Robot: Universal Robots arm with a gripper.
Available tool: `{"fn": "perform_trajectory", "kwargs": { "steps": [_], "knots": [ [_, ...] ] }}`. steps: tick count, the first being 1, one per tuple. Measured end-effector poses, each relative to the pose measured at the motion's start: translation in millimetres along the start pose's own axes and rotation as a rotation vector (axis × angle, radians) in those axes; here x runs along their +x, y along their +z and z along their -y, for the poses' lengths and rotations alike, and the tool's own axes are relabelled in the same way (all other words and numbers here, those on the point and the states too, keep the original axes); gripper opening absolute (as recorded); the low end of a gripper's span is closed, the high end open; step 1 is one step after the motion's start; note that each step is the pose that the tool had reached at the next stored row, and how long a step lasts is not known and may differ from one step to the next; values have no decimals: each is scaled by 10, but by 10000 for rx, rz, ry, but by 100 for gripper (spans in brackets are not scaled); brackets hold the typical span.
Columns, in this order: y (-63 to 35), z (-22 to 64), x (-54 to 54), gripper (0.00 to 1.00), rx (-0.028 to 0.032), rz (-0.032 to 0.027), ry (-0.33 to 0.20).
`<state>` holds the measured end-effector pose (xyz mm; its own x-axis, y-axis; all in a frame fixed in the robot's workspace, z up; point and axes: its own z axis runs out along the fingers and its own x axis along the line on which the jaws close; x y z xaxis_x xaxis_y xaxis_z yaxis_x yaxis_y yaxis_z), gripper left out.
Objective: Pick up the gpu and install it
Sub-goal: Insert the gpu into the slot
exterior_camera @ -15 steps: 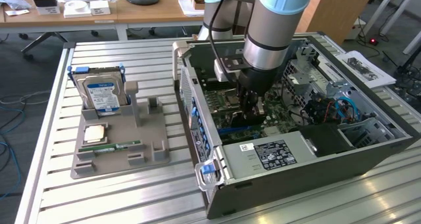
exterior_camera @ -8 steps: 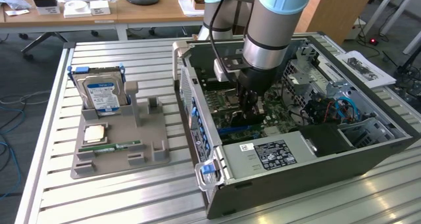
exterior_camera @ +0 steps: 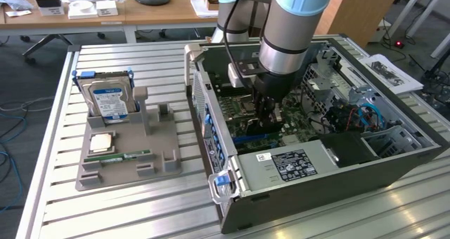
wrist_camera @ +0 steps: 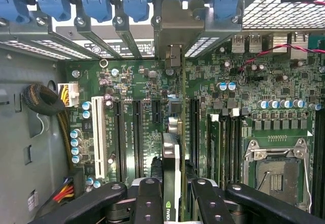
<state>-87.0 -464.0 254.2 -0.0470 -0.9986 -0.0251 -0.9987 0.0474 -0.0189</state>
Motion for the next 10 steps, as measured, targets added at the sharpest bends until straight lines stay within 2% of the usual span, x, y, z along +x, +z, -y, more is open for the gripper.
{"fn": "perform_trajectory", "kwargs": {
  "steps": [10],
  "knots": [
    [16,-14,-9,27,0,1,0]
  ]
}}
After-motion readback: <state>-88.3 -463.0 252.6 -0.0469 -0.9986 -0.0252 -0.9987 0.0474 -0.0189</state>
